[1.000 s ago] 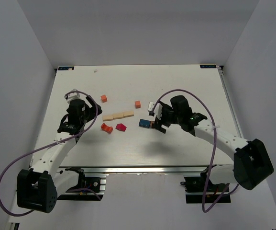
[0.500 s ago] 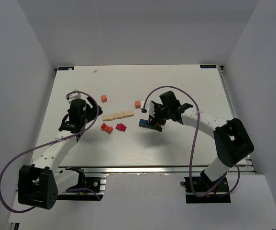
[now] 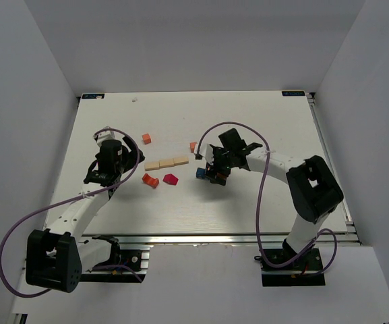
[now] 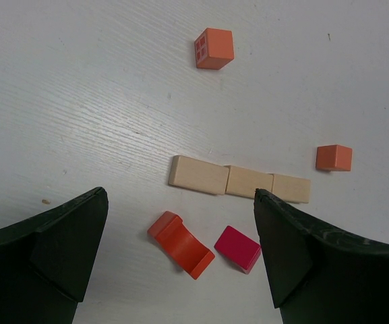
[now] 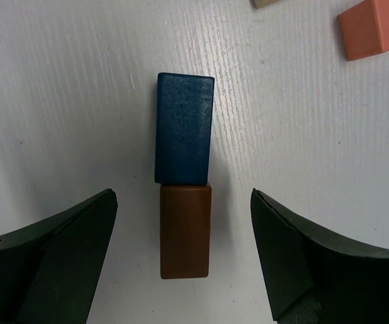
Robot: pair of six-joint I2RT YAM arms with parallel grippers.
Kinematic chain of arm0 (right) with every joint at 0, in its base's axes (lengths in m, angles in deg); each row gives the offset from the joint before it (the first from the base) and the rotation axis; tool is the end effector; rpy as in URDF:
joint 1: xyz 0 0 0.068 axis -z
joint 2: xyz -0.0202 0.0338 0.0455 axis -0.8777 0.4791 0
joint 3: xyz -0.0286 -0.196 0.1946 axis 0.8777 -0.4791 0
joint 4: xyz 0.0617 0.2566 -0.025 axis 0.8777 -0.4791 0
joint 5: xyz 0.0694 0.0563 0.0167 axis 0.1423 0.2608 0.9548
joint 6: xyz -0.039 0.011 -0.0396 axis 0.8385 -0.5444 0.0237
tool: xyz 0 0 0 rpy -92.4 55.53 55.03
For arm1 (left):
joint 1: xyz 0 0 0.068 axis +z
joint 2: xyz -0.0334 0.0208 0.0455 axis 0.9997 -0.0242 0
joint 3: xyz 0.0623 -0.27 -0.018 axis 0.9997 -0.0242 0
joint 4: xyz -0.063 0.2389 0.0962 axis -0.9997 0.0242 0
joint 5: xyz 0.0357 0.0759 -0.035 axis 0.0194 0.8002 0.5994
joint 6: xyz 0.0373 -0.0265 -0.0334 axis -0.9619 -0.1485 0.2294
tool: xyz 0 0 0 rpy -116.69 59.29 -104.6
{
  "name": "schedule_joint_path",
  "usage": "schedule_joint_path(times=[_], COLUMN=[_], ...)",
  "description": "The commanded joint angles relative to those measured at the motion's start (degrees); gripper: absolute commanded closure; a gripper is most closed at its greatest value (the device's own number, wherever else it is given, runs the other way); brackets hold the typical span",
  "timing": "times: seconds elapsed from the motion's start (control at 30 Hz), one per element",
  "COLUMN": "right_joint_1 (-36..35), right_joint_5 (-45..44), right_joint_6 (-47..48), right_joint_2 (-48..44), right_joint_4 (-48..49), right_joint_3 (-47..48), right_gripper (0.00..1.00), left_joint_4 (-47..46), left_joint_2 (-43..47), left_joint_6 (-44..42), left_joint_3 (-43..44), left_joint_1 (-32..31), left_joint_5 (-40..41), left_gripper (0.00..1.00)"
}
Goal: Build the wood block tower
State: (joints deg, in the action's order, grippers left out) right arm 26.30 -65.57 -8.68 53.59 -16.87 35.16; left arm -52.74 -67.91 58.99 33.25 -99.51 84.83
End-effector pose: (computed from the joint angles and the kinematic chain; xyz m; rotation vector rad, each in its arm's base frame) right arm 0.2933 0.2223 0.1859 -1.6521 1.8074 0.3697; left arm 0.2416 -0.0385 0.2347 -0.5647 2.1047 -0.2389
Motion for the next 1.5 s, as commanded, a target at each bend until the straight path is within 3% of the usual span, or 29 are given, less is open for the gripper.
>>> schedule_joint_path(times=[0.0, 0.83, 1.03, 1.27, 1.47], right_joint_1=[-0.4, -1.4, -1.4, -1.4, -1.3], right_joint_5=[-1.2, -2.4, -2.2, -1.9, -1.3], right_joint_6=[0.6, 0.3, 0.4, 0.9, 1.4], right_joint_2=[1.3, 4.2, 4.4, 4.6, 4.3], right_joint_4=[0.6, 2.0, 2.3, 1.5, 1.3], right_joint_3=[3.0, 2.9, 2.8, 3.0, 3.0], right_gripper=[0.16, 0.28, 0.44, 0.46, 0.62], left_joint_4=[-1.0, -1.3, -1.4, -1.4, -1.3], left_joint_2=[0.4, -0.2, -0.4, -0.6, -0.4], left_joint_6=[-0.4, -0.7, -0.7, -0.9, -0.9], left_joint_3=[0.0, -0.2, -0.2, -0.2, -0.2], left_joint_1=[-0.3, -0.2, -0.3, -0.2, -0.2], left_joint_5=[0.8, 1.0, 0.8, 0.6, 0.8], left_gripper=[0.02, 0.02, 0.02, 0.02, 0.02])
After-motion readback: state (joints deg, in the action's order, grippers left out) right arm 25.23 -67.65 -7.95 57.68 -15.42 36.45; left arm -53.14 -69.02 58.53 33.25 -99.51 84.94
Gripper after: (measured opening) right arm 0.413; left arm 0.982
